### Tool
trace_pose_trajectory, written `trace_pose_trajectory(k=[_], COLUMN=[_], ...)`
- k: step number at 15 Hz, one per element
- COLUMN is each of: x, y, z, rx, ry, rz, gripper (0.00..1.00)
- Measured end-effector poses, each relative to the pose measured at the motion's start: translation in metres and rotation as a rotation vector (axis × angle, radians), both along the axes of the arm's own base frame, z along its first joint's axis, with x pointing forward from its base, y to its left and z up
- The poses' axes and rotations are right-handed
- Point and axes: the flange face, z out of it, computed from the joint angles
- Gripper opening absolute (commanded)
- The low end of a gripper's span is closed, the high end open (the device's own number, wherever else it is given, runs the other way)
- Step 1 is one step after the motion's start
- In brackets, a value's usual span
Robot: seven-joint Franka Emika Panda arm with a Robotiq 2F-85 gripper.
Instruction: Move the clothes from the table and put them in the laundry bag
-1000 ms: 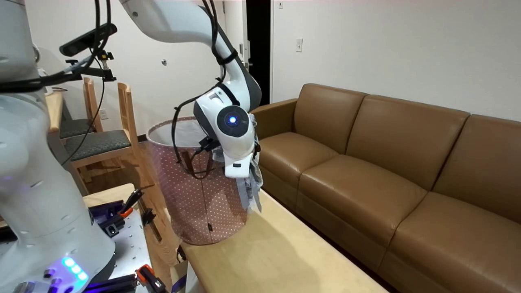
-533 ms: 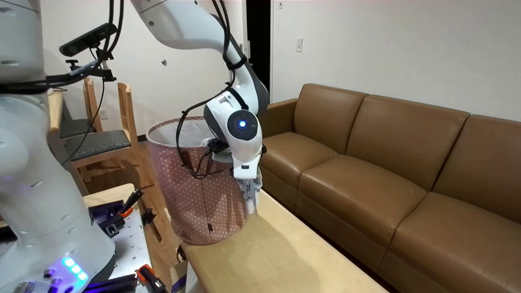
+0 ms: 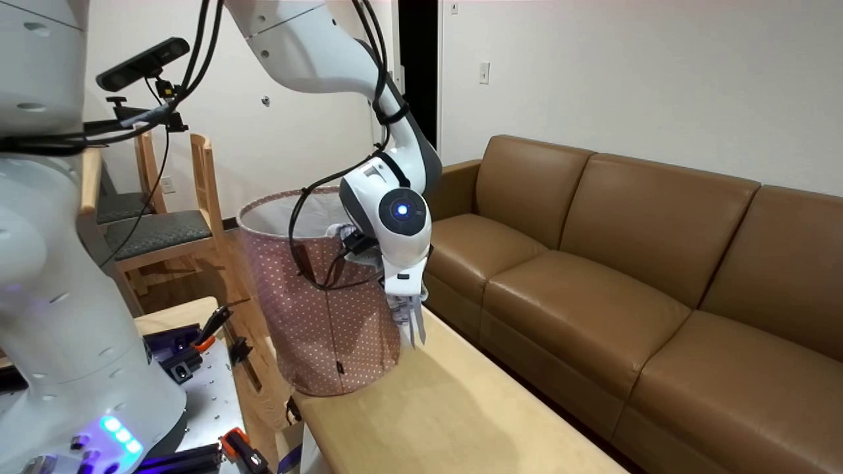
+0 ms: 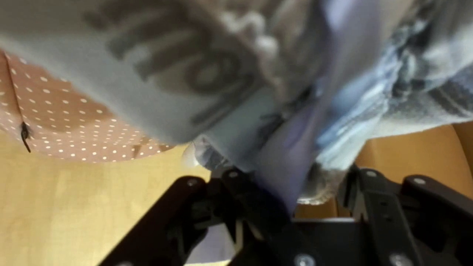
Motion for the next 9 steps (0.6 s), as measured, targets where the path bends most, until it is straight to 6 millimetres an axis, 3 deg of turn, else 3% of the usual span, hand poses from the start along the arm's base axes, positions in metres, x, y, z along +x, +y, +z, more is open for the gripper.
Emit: trace_pose_trajectory(k=[3, 6, 9], x=[0.0, 0.001, 0.006], y=[-0.001, -0.003, -0.008], z=[0.0, 0.003, 0.024], rx=[0.003, 0.006, 0.005], ry=[0.001, 0.001, -0.03], rz=[-0.002, -0.009, -0.03], gripper=[0.06, 0.03, 0.06])
